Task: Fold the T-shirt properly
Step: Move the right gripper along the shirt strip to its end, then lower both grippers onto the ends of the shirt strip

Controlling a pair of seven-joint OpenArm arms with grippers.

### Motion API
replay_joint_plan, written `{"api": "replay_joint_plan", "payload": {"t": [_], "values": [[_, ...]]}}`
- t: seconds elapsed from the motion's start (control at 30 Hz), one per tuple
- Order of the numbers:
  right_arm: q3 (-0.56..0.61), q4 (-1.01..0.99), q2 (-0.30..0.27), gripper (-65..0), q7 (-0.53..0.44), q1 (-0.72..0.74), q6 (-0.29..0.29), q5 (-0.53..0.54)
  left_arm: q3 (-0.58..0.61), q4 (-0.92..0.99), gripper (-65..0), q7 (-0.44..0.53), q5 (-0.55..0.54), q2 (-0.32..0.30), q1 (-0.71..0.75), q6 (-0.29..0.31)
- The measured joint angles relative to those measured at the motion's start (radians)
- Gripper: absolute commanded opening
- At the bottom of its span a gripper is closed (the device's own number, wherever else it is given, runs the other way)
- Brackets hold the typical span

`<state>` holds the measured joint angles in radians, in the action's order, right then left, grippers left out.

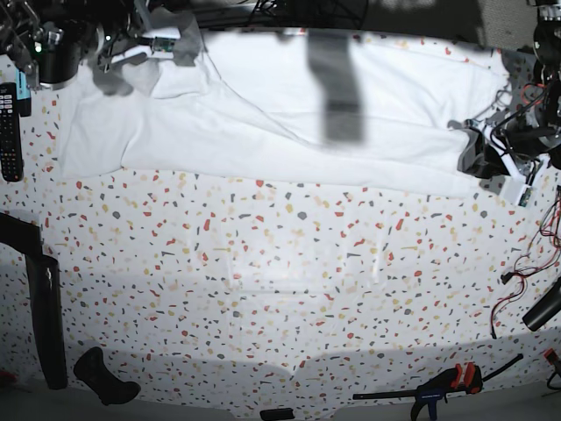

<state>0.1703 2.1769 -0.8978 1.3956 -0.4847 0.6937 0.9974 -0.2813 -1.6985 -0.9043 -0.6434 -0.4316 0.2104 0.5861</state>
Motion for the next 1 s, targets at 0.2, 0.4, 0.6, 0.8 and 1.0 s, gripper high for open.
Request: {"api": "replay_joint_plan", "payload": {"t": [0.2, 0.4, 0.6, 0.8, 1.0], "values": [[0.0, 0.0, 0.0, -57.2, 0.0, -0.031, 0.0, -0.013, 0.0, 0.0, -50.7, 0.0, 0.0, 0.0, 0.0, 0.0], [0.0, 0.027, 0.0, -55.4, 0.002, -0.031, 0.0, 0.217, 0.0, 0.0, -50.7, 0.0, 0.0, 0.0, 0.0, 0.0], [-0.072, 0.084, 0.072, -55.4, 0.013, 0.044, 0.0, 0.236, 0.0, 0.0, -50.7, 0.033, 0.0, 0.0, -0.003, 0.0], [-0.344, 0.084, 0.265, -55.4, -0.112, 0.161, 0.0, 0.087, 0.0, 0.0, -43.5, 0.038, 0.024, 0.0, -0.02, 0.0], [-0.598, 0.084, 0.362, -55.4, -0.132, 0.166, 0.0, 0.07, 0.0, 0.0, -32.7, 0.014, 0.153, 0.0, -0.019, -0.04]]}}
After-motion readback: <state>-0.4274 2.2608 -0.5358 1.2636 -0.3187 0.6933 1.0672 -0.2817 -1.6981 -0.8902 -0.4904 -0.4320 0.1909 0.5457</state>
